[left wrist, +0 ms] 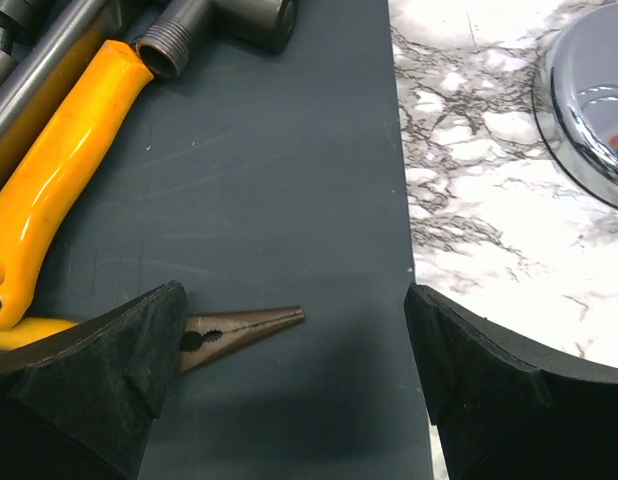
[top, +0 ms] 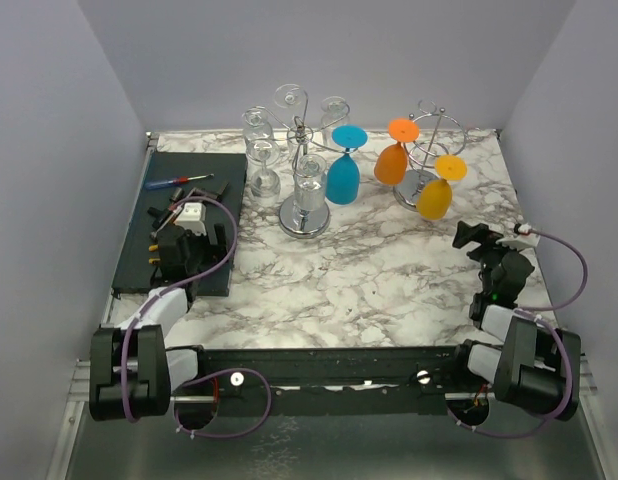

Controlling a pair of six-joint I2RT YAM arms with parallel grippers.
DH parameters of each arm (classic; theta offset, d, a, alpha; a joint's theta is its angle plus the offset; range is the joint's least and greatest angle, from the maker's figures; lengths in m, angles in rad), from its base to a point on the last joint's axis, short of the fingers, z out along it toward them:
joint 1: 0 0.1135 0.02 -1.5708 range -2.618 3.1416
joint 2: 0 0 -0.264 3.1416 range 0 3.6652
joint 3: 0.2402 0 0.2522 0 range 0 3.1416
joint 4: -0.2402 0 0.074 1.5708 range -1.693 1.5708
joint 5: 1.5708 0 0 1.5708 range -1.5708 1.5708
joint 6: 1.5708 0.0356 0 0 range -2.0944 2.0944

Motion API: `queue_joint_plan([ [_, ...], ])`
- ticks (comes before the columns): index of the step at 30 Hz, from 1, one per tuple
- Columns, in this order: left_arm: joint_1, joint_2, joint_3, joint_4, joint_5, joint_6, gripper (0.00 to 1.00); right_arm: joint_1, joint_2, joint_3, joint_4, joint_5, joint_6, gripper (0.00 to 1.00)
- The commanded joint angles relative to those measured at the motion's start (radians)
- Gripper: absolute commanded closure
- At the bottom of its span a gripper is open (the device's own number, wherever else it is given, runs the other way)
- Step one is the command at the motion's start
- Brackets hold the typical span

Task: Place the wine glass upside down on the wine glass rack
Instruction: Reset both arms

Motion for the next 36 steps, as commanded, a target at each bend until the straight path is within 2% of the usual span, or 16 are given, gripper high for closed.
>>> queue_joint_plan([
  [1,0.008,0.084,-0.051,0.254,-0.016,-0.012,0.01,0.004,0.049,-0.025,0.184,0.021,-0.071,0.00],
  [5,0.008,0.121,-0.124,0.458,0.003,-0.007,0.01,0.011,0.117,-0.021,0.250,-0.011,-0.085,0.00],
  [13,0.011,0.231,-0.192,0.798,-0.017,-0.035,0.01,0.053,0.228,-0.058,0.398,0.063,-0.127,0.00],
  [18,0.011,0.313,-0.170,0.864,0.035,-0.068,0.01,0.081,0.370,-0.103,0.605,0.096,-0.143,0.00],
  [21,0.010,0.422,-0.183,1.010,0.093,-0.056,0.01,0.093,0.475,-0.123,0.792,0.094,-0.151,0.00],
  [22,0.008,0.445,-0.175,1.038,0.085,-0.068,0.01,0.093,0.488,-0.142,0.799,0.076,-0.162,0.00],
  [24,0.009,0.427,-0.142,0.934,0.060,-0.066,0.01,0.103,0.506,-0.142,0.800,0.068,-0.175,0.00],
  [28,0.009,0.450,-0.090,0.869,0.055,-0.072,0.01,0.111,0.530,-0.095,0.762,0.102,-0.168,0.00],
  [30,0.008,0.465,-0.042,0.794,0.045,-0.078,0.01,0.110,0.483,-0.037,0.595,0.124,-0.158,0.00],
  [33,0.009,0.489,0.029,0.682,0.030,-0.085,0.01,0.116,0.478,0.096,0.354,0.035,-0.202,0.00],
  [36,0.009,0.483,0.020,0.690,0.028,-0.084,0.01,0.144,0.483,0.105,0.342,0.059,-0.223,0.00],
])
